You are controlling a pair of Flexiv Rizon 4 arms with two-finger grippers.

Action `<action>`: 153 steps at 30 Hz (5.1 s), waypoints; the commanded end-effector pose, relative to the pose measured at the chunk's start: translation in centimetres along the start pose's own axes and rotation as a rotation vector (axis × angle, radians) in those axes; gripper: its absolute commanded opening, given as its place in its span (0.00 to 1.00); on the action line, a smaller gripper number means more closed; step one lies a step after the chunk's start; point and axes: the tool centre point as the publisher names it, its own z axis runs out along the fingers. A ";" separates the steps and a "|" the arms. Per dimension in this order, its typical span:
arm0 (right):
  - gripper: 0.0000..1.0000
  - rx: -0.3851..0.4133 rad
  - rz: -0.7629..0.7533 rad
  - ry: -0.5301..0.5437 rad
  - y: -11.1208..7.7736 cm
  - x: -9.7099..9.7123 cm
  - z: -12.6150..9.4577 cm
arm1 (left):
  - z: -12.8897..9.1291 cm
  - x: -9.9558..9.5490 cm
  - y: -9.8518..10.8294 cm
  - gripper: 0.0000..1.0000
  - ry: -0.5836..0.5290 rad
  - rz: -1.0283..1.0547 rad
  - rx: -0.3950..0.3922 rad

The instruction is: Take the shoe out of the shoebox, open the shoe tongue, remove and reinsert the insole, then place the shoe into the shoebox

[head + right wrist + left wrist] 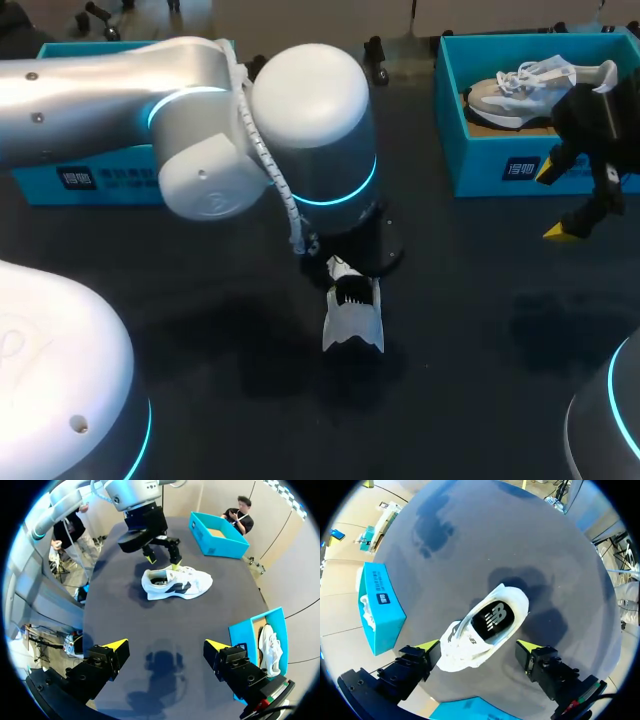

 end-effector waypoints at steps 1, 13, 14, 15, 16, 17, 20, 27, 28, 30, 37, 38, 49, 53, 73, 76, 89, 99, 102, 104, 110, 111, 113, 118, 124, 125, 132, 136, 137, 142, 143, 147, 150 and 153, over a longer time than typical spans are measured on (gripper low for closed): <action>1.00 0.004 0.001 0.002 0.1 -0.1 0.1 | 0.0 0.1 0.1 1.00 -0.002 0.001 0.002; 1.00 0.004 0.001 0.002 0.1 -0.1 0.1 | -0.1 0.0 0.0 1.00 0.028 -0.243 -0.026; 1.00 0.004 0.001 0.002 0.1 -0.1 0.1 | -0.1 -0.1 0.1 1.00 0.031 -0.290 -0.053; 1.00 0.004 0.001 0.002 0.1 -0.1 0.1 | -0.1 0.0 0.1 1.00 0.033 -0.334 -0.042; 1.00 0.004 0.001 0.002 0.1 -0.1 0.1 | -0.1 0.0 0.2 1.00 0.058 -0.385 -0.062; 1.00 0.004 0.001 0.002 0.1 -0.1 0.1 | -0.1 0.0 0.3 1.00 0.068 -0.429 -0.060; 1.00 0.004 0.001 0.002 0.1 -0.1 0.1 | -0.2 0.3 0.7 1.00 0.095 -0.535 -0.072; 1.00 0.004 0.001 0.002 0.1 -0.1 0.1 | -0.4 2.1 1.4 1.00 0.107 -0.649 -0.085; 1.00 0.004 0.001 0.002 0.1 -0.1 0.1 | -0.5 2.5 1.2 1.00 0.111 -0.659 -0.087; 1.00 0.004 0.001 0.002 0.1 -0.1 0.1 | -0.7 3.3 0.8 1.00 0.120 -0.660 -0.078; 1.00 0.004 0.001 0.002 0.1 -0.1 0.1 | -0.7 5.5 -1.4 0.95 0.131 -0.620 -0.058; 1.00 0.004 0.001 0.002 0.1 -0.1 0.1 | -0.6 5.6 -1.7 0.92 0.131 -0.624 -0.059; 1.00 0.004 0.001 0.002 0.1 -0.1 0.1 | 1.7 6.1 -4.4 0.65 0.150 -0.687 -0.008; 1.00 0.004 0.001 0.002 0.1 -0.1 0.1 | 2.9 5.8 -5.2 0.71 0.154 -0.720 -0.011; 1.00 0.004 0.001 0.002 0.1 -0.1 0.1 | 6.7 6.7 -6.1 0.87 0.172 -0.745 -0.042; 1.00 0.004 0.001 0.002 0.1 -0.1 0.1 | 7.3 6.9 -6.2 0.88 0.174 -0.747 -0.049; 1.00 0.004 0.001 0.002 0.1 -0.1 0.1 | 9.0 7.7 -6.3 0.35 0.223 -0.766 -0.090; 1.00 0.004 0.001 0.002 0.1 -0.1 0.1 | 8.5 8.9 -5.9 0.00 0.282 -0.767 -0.087; 1.00 0.004 0.001 0.002 0.1 -0.1 0.1 | 7.7 9.1 -5.7 0.00 0.312 -0.781 -0.093; 1.00 0.004 0.001 0.002 0.1 -0.1 0.1 | 7.1 9.2 -5.5 0.00 0.341 -0.790 -0.112; 1.00 0.004 0.001 0.002 0.1 -0.1 0.1 | 5.0 8.4 -5.0 0.00 0.407 -0.819 -0.131; 1.00 0.004 0.001 0.002 0.1 -0.1 0.1 | 4.5 8.2 -4.9 0.00 0.408 -0.820 -0.126; 1.00 0.004 0.001 0.002 0.1 -0.1 0.1 | 3.6 7.8 -4.8 0.00 0.402 -0.820 -0.124; 1.00 0.004 0.001 0.002 0.1 -0.1 0.1 | 1.1 6.7 -4.4 0.00 0.372 -0.824 -0.102; 1.00 0.004 0.001 0.002 0.1 -0.1 0.1 | -2.0 5.6 -4.1 0.00 0.364 -0.834 -0.071; 1.00 0.004 0.001 0.002 0.1 -0.1 0.1 | -2.5 5.5 -4.1 0.00 0.362 -0.828 -0.056; 1.00 0.004 0.001 0.002 0.1 -0.1 0.1 | -5.7 4.7 -4.0 0.00 0.370 -0.811 -0.044; 1.00 0.004 0.001 0.002 0.1 -0.1 0.1 | -7.4 4.4 -4.0 0.00 0.362 -0.806 -0.043; 1.00 0.004 0.001 0.002 0.1 -0.1 0.1 | -7.7 4.4 -4.1 0.00 0.352 -0.805 -0.046; 1.00 0.004 0.001 0.002 0.1 -0.1 0.1 | -9.6 4.3 -4.2 0.00 0.350 -0.805 -0.031; 1.00 0.004 0.001 0.002 0.1 -0.1 0.1 | -9.9 4.3 -4.2 0.00 0.349 -0.801 -0.027; 1.00 0.004 0.001 0.002 0.1 -0.1 0.1 | -10.7 4.2 -4.3 0.00 0.363 -0.774 -0.009; 1.00 0.004 0.001 0.002 0.1 -0.1 0.1 | -11.4 4.0 -4.3 0.00 0.360 -0.751 0.001; 1.00 0.004 0.001 0.002 0.1 -0.1 0.1 | -12.1 3.7 -4.0 0.00 0.354 -0.728 0.010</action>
